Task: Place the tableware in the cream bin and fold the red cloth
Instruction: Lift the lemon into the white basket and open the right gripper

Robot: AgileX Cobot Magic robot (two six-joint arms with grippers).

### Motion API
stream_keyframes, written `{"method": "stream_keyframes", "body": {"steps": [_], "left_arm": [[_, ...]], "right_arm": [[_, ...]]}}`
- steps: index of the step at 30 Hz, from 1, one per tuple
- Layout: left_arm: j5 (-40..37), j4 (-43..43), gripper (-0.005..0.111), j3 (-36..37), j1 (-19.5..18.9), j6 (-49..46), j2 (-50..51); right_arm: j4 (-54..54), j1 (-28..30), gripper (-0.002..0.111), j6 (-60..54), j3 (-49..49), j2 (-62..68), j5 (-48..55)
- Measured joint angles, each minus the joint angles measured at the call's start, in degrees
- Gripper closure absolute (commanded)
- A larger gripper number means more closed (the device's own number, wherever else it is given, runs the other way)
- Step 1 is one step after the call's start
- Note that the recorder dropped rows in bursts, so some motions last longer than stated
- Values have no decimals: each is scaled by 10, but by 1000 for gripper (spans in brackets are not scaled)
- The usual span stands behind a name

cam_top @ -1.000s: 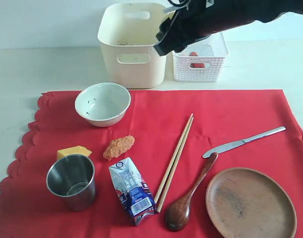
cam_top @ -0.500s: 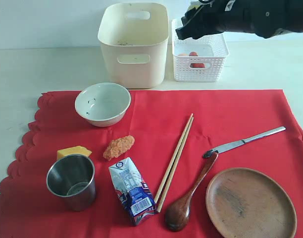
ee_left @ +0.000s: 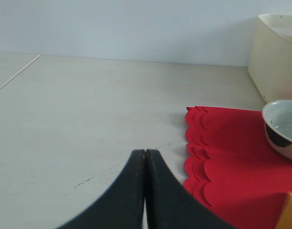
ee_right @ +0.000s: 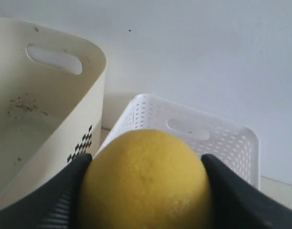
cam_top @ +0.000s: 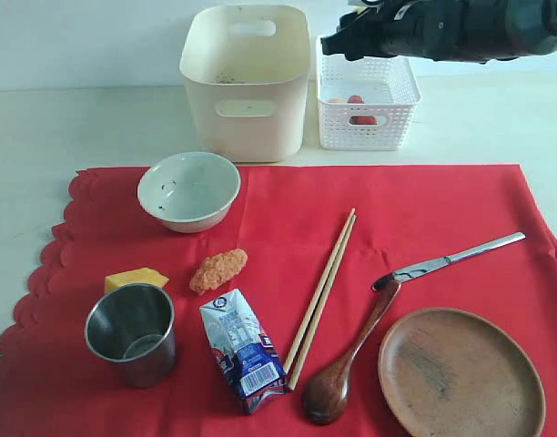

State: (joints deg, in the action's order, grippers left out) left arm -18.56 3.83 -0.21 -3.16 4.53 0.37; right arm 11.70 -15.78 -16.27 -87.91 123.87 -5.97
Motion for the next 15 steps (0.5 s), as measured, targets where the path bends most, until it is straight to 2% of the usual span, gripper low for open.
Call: {"method": "stream_keyframes", "body": {"steps": [6, 15], "left_arm": [[0, 0, 106, 0, 0, 0, 0], [0, 0, 106, 0, 0, 0, 0]], "right_arm": [[1, 11, 108, 0, -50, 40, 46], [1, 17, 108, 0, -56, 51, 74]]}}
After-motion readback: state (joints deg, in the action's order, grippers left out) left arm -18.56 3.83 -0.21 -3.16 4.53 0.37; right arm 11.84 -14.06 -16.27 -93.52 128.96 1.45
